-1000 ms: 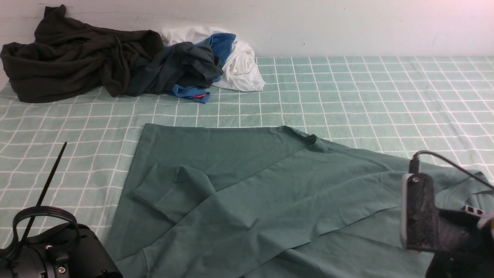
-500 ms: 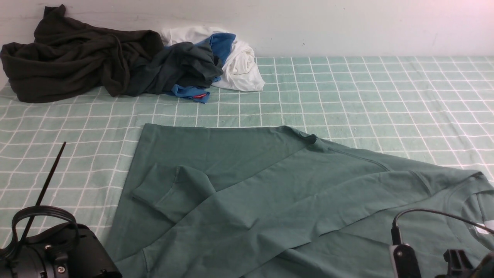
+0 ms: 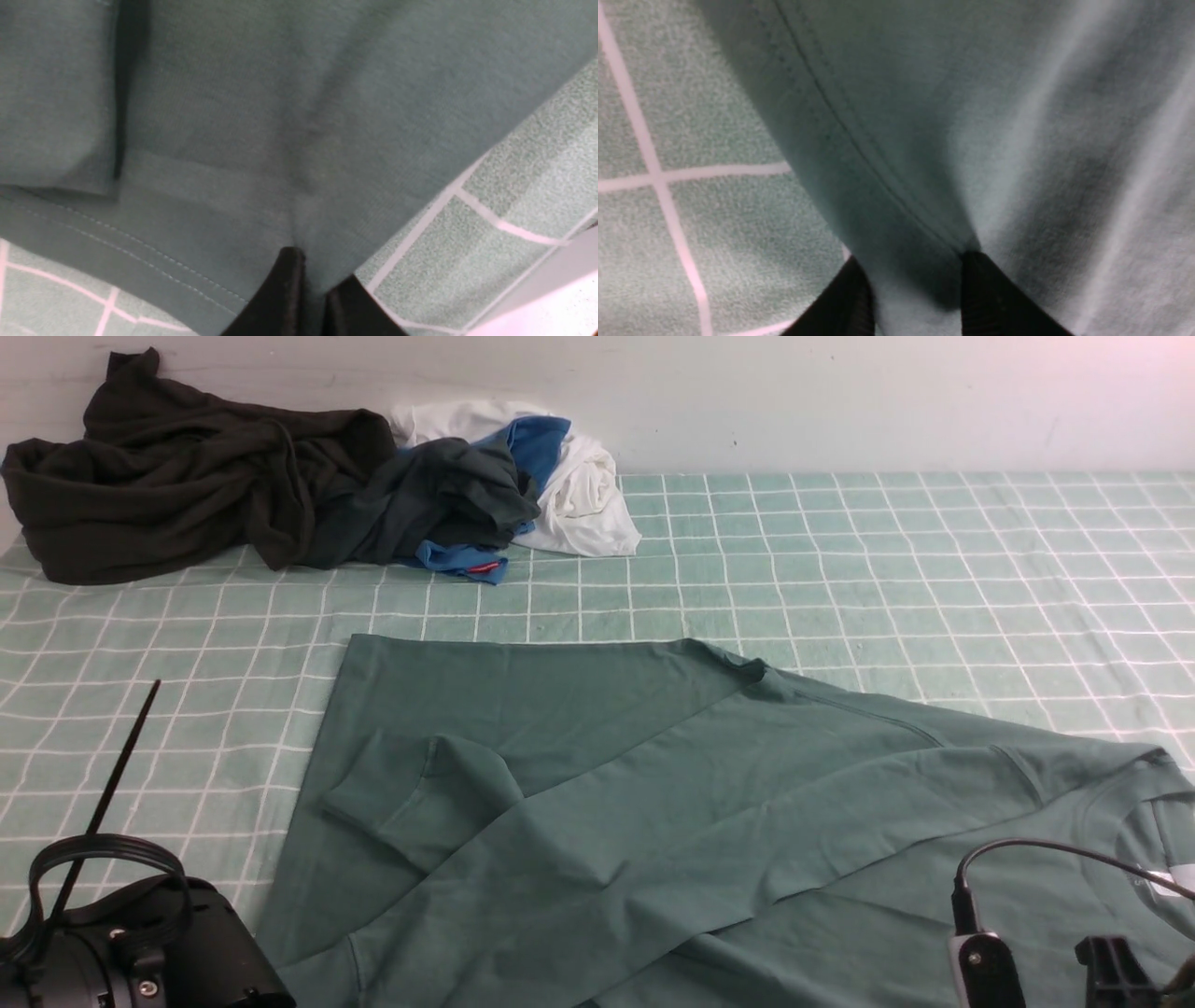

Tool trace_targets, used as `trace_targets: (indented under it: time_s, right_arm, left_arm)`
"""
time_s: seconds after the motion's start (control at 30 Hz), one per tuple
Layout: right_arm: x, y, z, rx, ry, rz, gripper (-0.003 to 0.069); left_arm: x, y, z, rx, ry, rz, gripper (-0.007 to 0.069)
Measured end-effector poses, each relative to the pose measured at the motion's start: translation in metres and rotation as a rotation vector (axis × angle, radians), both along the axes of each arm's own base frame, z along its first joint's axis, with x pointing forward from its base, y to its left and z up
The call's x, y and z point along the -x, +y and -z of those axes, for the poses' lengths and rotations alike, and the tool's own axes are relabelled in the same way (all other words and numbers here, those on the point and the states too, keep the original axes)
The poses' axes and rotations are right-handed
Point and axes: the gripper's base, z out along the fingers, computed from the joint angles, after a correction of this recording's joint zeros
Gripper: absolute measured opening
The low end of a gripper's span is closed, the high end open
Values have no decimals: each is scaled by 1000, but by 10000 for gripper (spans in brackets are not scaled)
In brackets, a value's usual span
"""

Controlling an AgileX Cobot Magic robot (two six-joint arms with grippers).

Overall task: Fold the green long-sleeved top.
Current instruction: Use both arms simultaneously to clamp the lower edge of the clothing fabric

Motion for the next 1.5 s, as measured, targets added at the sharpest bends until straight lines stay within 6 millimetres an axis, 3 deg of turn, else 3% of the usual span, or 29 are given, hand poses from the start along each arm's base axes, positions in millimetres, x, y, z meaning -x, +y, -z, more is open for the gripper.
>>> trace_targets:
  time_s: [0.27, 0.63, 1.13, 1.2, 1.43, 1.5]
  right_arm:
    - [2, -1, -3, -31, -27, 53, 221]
    - [7, -3, -12, -54, -42, 82, 304]
    - [2, 1, -6, -65, -48, 65, 307]
    - [2, 1, -5, -63, -45, 65, 278]
    - [1, 1, -7, -62, -47, 67, 19]
    - [0, 1, -14, -64, -60, 72, 6]
  left_arm:
    - [0, 0, 0, 0, 0, 0, 6]
    - [0, 0, 0, 0, 0, 0, 7]
    - [0, 0, 0, 0, 0, 0, 7]
    - [0, 0, 0, 0, 0, 0, 7]
    - [0, 0, -1, -1, -1, -4, 7]
    - [-3, -3, -5, -2, -5, -15, 7]
